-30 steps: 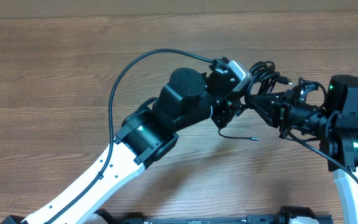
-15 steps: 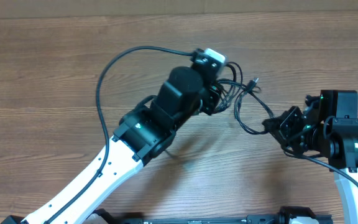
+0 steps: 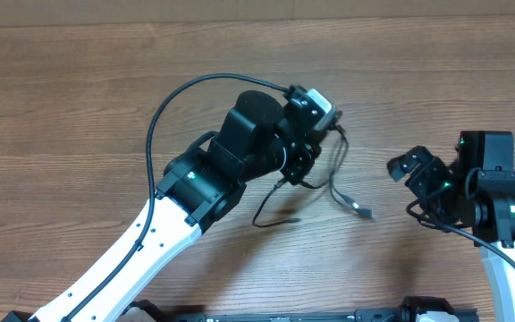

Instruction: Untangle cables

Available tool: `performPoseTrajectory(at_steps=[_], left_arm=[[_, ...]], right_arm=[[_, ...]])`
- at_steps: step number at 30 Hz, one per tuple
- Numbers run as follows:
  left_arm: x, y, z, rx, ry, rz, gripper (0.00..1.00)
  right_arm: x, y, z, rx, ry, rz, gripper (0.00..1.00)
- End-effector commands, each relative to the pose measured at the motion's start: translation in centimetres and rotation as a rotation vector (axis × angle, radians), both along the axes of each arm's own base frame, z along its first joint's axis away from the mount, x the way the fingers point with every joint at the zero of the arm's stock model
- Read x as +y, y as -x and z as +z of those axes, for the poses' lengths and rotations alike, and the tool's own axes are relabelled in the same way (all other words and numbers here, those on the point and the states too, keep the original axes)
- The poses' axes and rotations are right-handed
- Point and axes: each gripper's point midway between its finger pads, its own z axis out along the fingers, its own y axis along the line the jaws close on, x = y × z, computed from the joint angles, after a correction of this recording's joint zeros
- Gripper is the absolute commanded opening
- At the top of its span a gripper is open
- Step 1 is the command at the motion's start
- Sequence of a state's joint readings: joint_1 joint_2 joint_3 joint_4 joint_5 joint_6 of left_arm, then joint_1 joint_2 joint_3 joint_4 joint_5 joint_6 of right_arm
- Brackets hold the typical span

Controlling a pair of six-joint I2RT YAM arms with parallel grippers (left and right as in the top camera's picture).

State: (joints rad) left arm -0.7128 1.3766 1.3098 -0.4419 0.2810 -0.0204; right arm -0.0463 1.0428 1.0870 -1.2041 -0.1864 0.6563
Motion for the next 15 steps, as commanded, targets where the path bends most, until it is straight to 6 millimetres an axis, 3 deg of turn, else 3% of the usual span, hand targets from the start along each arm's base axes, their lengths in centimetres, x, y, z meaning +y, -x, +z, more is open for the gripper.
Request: performPoseTrajectory(at_steps=[1,2,5,9,15], left_arm=[[-1.9,3.8,3.2,-0.009,0.117,-0.241,0.04],[-2.1,4.7,3.7,0.006,0.15,-0.3,0.04],[-1.6,4.7,4.3,0.032,0.195,-0.332,0.04],[-1.0,3.4,5.2,0.049,0.241,-0.287,0.04],[-1.4,4.6,8.0,0.032,0.349,-0.396,0.04]], right_arm=[[3.5,-0.5,1.7,-0.131,-0.08,0.31,1.0],[4.7,-0.4,2.3,-0.169,-0.118,0.391,1.0],[7.0,0.2,3.6,-0.254,-0.198,0.561,1.0],[7.9,0.3,4.4,-0.288,-0.244,0.605,1.0],[10.4,1.3,6.9,-0.414,-0.379,0.77,1.0]])
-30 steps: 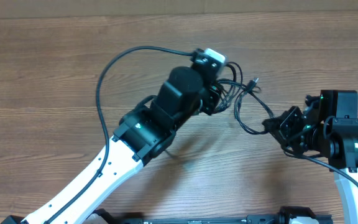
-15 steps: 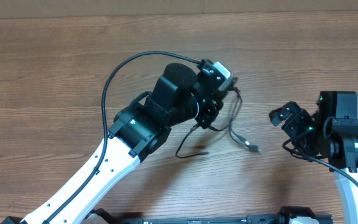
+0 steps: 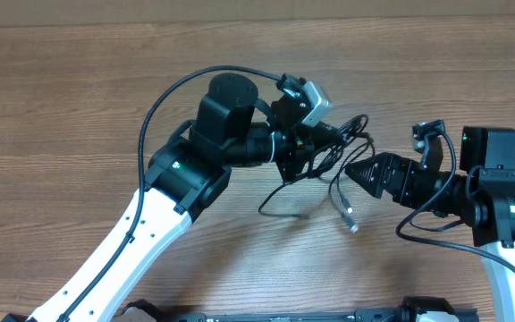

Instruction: Untangle cables

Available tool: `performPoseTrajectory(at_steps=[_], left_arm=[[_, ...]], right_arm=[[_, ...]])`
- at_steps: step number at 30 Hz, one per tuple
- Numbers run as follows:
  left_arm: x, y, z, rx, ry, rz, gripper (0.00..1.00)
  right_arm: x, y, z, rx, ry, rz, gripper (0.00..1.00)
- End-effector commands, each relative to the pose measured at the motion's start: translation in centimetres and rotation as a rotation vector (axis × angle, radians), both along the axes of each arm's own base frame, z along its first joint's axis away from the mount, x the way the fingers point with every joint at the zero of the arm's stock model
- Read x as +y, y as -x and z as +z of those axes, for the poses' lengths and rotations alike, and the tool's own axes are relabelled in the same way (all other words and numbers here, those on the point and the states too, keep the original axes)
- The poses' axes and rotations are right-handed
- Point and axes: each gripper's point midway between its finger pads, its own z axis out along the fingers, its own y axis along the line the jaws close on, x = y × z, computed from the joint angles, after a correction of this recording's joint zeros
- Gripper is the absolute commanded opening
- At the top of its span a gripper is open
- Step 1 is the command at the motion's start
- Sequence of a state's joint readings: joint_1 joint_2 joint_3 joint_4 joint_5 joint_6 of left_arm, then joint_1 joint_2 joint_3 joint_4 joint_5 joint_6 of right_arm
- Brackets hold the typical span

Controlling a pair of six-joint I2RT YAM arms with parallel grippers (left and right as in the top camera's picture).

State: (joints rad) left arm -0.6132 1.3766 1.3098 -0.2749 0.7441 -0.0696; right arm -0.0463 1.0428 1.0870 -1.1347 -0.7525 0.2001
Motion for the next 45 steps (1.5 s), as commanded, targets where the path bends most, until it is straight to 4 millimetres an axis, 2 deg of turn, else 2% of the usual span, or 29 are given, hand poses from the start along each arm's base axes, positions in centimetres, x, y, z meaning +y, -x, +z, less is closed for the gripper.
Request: performPoseTrajectory(at_steps=[1,4,6,11,13,15,23,28,31,34,38,40,42,45], left_arm=[[-0.1,2.2,3.6,0.004,0.106,-0.105,0.04],[-0.3,3.3,4.9,0.01,0.157,-0.17,0.04],[-0.4,3.8,5.7,0.025,0.185,-0.203,0.04],[-0.4,4.5,6.3,0.088,0.209,-0.233,0.04],[-0.4,4.5,6.3,0.11,0.21,-0.229,0.04],[-0.4,4.5,6.3,0.135,0.211,-0.227,0.04],[-0.4,6.3,7.3,0.177,0.239,-0.323,0.04],[-1.0,7.0,7.5,0.166,0.243,-0.341,0.04],[-1.2,6.2,7.4,0.159,0.245,-0.293,0.04],[-1.3,5.1,7.4,0.15,0.249,-0.228,0.04],[-1.4,4.7,7.5,0.144,0.252,-0.202,0.04],[-1.2,3.7,7.2,0.12,0.246,-0.156,0.06],[-0.6,1.7,5.7,0.096,0.194,-0.057,0.24],[2.2,-3.0,0.5,0.19,0.021,0.257,0.47]], right_arm=[[2.1,1.0,2.5,-0.113,-0.126,0.158,1.0],[2.5,0.8,3.3,-0.144,-0.159,0.179,1.0],[2.5,0.5,3.5,-0.159,-0.161,0.176,0.96],[2.4,0.0,3.9,-0.199,-0.153,0.178,0.73],[2.4,-0.2,4.0,-0.212,-0.151,0.179,0.55],[2.4,-0.4,4.2,-0.226,-0.15,0.178,0.47],[2.4,-1.2,4.8,-0.287,-0.142,0.184,0.46],[3.1,-0.6,5.9,-0.312,-0.205,0.232,0.44],[3.6,-0.1,6.6,-0.321,-0.251,0.267,0.32],[3.8,0.2,7.0,-0.322,-0.276,0.284,0.06],[3.8,0.2,6.9,-0.318,-0.276,0.283,0.04],[3.7,0.2,6.8,-0.315,-0.273,0.28,0.04],[3.5,0.1,6.2,-0.292,-0.247,0.256,0.04],[3.0,0.2,4.9,-0.227,-0.202,0.212,0.04]])
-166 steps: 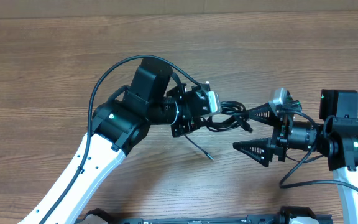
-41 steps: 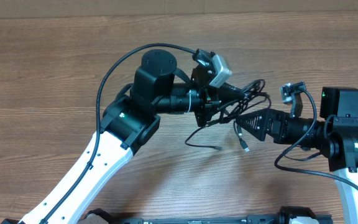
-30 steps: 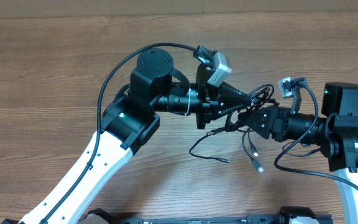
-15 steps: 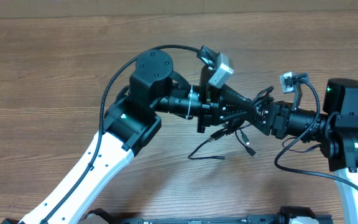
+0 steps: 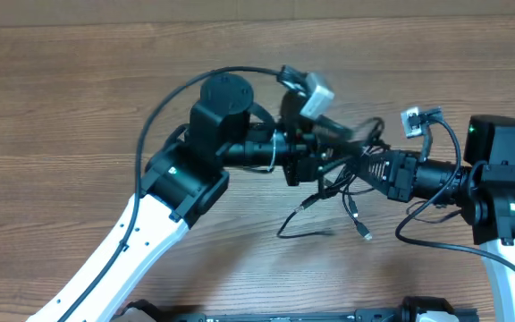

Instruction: Untangle cables

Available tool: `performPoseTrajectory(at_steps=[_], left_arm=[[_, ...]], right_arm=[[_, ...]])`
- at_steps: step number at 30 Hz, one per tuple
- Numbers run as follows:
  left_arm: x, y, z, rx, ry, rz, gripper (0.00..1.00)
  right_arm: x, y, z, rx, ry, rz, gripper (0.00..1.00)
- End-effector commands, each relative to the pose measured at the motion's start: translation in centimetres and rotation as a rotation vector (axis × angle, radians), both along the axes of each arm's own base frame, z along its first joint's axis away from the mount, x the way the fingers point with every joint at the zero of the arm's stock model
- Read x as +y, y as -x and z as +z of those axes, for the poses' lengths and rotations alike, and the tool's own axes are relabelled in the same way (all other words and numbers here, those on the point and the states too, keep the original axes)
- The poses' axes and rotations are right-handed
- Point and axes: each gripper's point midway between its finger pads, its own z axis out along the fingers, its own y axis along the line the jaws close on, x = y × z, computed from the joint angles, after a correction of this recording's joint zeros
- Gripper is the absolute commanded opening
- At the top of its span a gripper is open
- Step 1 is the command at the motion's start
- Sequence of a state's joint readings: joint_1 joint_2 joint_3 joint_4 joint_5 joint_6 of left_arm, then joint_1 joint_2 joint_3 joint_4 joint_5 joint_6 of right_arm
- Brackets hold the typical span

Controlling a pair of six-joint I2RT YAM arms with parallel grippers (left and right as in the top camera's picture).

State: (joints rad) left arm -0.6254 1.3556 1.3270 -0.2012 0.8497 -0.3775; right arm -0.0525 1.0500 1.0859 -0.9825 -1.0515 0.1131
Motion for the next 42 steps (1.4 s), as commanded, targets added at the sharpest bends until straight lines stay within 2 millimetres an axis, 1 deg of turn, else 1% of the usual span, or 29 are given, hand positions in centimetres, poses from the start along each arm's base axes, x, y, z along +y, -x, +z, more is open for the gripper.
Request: performPoseTrajectory(at_steps=[1,2,4,5,6,8,10,11,13,14,15,16,19,20,22,25,27,28,29,30,31,32,35,36,37,38,40,41,42], left_arm=[[3.6,-5.9,-4.0,0.01,-0.188,0.349,0.49],[4.2,-6.3,-4.9,0.029,-0.224,0.38,0.56],[4.6,-6.2,-5.6,0.033,-0.255,0.385,0.73],[4.8,-6.0,-6.2,0.042,-0.28,0.378,0.86],[4.9,-5.8,-6.5,0.054,-0.292,0.376,0.88],[5.0,-5.3,-7.1,0.081,-0.311,0.363,0.88],[4.8,-4.2,-7.7,0.123,-0.322,0.313,0.93],[4.8,-3.2,-8.4,0.161,-0.341,0.275,0.95],[4.8,-2.5,-8.8,0.177,-0.355,0.246,0.97],[4.8,-2.1,-8.9,0.189,-0.353,0.224,1.0],[4.3,-1.1,-8.5,0.201,-0.329,0.164,1.0],[4.0,-0.4,-8.1,0.213,-0.307,0.119,1.0],[3.6,0.6,-7.7,0.226,-0.282,0.064,1.0],[3.6,0.5,-7.7,0.225,-0.282,0.065,0.98],[3.6,0.4,-7.7,0.222,-0.286,0.073,0.9],[3.5,0.4,-7.6,0.213,-0.28,0.071,0.8],[3.4,0.2,-7.4,0.203,-0.274,0.072,0.68],[3.3,0.1,-7.2,0.193,-0.268,0.076,0.55],[3.3,0.0,-7.1,0.185,-0.263,0.077,0.38],[3.2,-0.1,-7.0,0.179,-0.258,0.077,0.25],[3.1,-0.2,-6.8,0.173,-0.25,0.079,0.07],[3.1,-0.2,-6.7,0.172,-0.249,0.079,0.04],[3.1,-0.4,-6.5,0.165,-0.242,0.081,0.04],[3.1,-0.4,-6.5,0.165,-0.242,0.081,0.04],[3.1,-0.4,-6.6,0.163,-0.243,0.085,0.04],[3.2,-0.8,-6.7,0.159,-0.253,0.107,0.04],[3.6,-1.7,-7.1,0.147,-0.276,0.16,0.04],[3.6,-1.9,-7.2,0.15,-0.28,0.179,0.04],[3.6,-2.0,-7.1,0.152,-0.276,0.184,0.04]], right_arm=[[0.0,0.4,0.0,0.005,0.005,0.0,0.04],[0.0,0.5,0.0,0.009,0.006,-0.001,0.04],[-0.4,0.0,-0.6,0.057,0.023,-0.053,0.04],[-1.2,-0.5,-1.4,0.104,0.058,-0.122,0.04],[-1.4,-0.7,-1.6,0.113,0.068,-0.139,0.04],[-1.4,-0.8,-1.6,0.113,0.067,-0.141,0.04],[-1.4,-0.9,-1.4,0.107,0.065,-0.144,0.04],[-1.4,-1.0,-1.4,0.104,0.064,-0.146,0.04],[-1.4,-1.1,-1.3,0.102,0.063,-0.148,0.04],[-1.5,-1.2,-1.4,0.112,0.064,-0.162,0.04],[-2.0,-1.6,-1.7,0.144,0.073,-0.211,0.04],[-2.1,-1.8,-1.7,0.15,0.073,-0.224,0.04],[-1.9,-2.0,-1.3,0.168,0.037,-0.233,0.04],[-1.6,-1.7,-1.0,0.171,0.016,-0.212,0.04],[-1.1,-1.3,-0.5,0.171,-0.015,-0.179,0.04],[-0.6,-1.0,0.3,0.157,-0.053,-0.138,0.04],[-0.3,-0.8,0.6,0.156,-0.07,-0.119,0.04],[-0.2,-0.7,0.6,0.156,-0.075,-0.114,0.04],[-0.2,-0.7,0.6,0.157,-0.075,-0.114,0.04],[-0.2,-0.7,0.6,0.161,-0.075,-0.114,0.04],[-0.2,-0.6,0.6,0.162,-0.075,-0.114,0.04],[-0.2,-0.6,0.6,0.162,-0.075,-0.114,0.04],[-0.5,-0.9,0.3,0.154,-0.056,-0.128,0.04],[-0.6,-1.0,0.1,0.157,-0.044,-0.141,0.07],[-0.7,-1.0,0.0,0.16,-0.04,-0.146,0.2],[-0.7,-1.0,0.0,0.162,-0.038,-0.147,0.45],[-0.7,-0.9,-0.1,0.168,-0.038,-0.148,0.71],[-0.7,-0.8,-0.2,0.176,-0.038,-0.148,0.78],[-0.7,-0.8,-0.3,0.183,-0.038,-0.148,0.81]])
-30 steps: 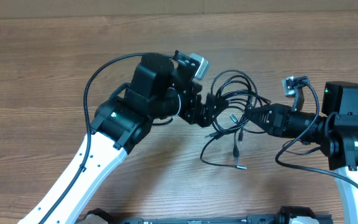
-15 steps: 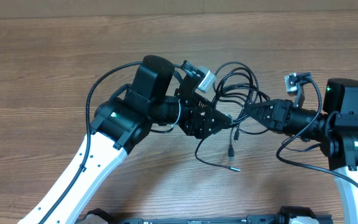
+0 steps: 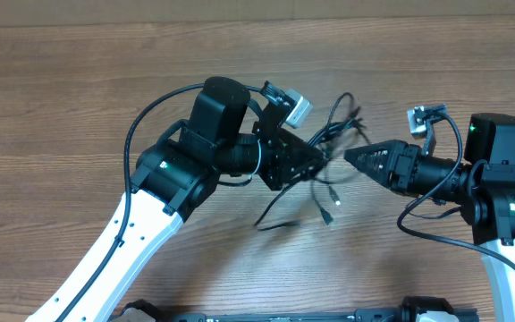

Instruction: Untangle cables

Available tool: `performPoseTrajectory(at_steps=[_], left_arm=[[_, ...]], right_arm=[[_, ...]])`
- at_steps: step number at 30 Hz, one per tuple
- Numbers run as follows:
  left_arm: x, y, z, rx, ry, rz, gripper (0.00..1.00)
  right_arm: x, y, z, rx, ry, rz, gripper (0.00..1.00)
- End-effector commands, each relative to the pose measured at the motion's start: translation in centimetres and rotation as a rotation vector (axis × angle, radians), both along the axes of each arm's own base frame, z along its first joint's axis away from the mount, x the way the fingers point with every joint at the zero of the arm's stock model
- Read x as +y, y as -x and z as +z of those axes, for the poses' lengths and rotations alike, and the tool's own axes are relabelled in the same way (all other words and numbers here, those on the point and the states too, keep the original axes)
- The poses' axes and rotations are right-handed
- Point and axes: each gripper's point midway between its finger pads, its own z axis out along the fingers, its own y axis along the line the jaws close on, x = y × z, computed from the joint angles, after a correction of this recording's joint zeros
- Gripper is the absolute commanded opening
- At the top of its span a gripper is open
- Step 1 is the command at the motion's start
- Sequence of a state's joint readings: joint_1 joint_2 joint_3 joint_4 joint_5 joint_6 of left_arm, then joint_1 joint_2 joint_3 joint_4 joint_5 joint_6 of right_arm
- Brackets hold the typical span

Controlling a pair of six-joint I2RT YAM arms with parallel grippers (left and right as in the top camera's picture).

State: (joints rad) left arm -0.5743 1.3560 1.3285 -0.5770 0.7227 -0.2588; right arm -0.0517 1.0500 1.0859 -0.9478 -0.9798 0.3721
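A bunch of thin black cables hangs from my left gripper, which is shut on it near the middle of the table. Loops stick up and to the right of the fingers. Loose ends with small plugs trail down onto the wood, and another strand lies lower left. My right gripper points left, its fingers drawn together to a tip just right of the bunch. Whether a strand is pinched in that tip cannot be told.
The wooden table carries only the cables. Both arms meet at its centre. The left arm's own black cable arcs out to the left, and the right arm's lead loops below its wrist.
My left gripper has shifted left and down with the cable bunch. The loops now stand up to its right and the plug ends hang further left. The right gripper's tip now sits at the bunch's right edge.
First my left gripper held the bunch while the right arm stayed back at the right edge. Then the right gripper pointed at the tangle from the right. Later its tip was inside the tangle. Now the bunch has moved left and the tip is at its edge.
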Motion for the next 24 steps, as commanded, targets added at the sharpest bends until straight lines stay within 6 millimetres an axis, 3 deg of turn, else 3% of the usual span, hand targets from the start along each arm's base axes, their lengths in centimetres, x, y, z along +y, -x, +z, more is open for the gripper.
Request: performPoseTrajectory(at_steps=[1,6,13,18,21,24], left_arm=[[0.2,-0.9,0.2,-0.02,-0.008,0.05,0.04],[-0.6,-0.8,2.0,-0.047,0.066,0.019,0.04],[-2.2,0.9,7.3,-0.208,0.268,-0.168,0.04],[-2.3,1.2,7.5,-0.212,0.278,-0.185,0.04],[-2.4,1.5,8.2,-0.238,0.303,-0.212,0.04],[-2.6,1.7,9.3,-0.251,0.339,-0.217,0.04]], right_arm=[[0.0,0.4,0.1,0.002,0.002,-0.002,0.84],[0.0,0.6,-0.1,0.045,-0.011,-0.014,0.85],[0.0,0.4,0.3,0.279,-0.14,-0.137,0.84],[0.7,-0.4,2.5,0.281,-0.246,-0.123,0.79],[0.6,-0.8,3.0,0.316,-0.282,-0.151,0.52],[0.6,-0.9,3.1,0.34,-0.296,-0.165,0.43]])
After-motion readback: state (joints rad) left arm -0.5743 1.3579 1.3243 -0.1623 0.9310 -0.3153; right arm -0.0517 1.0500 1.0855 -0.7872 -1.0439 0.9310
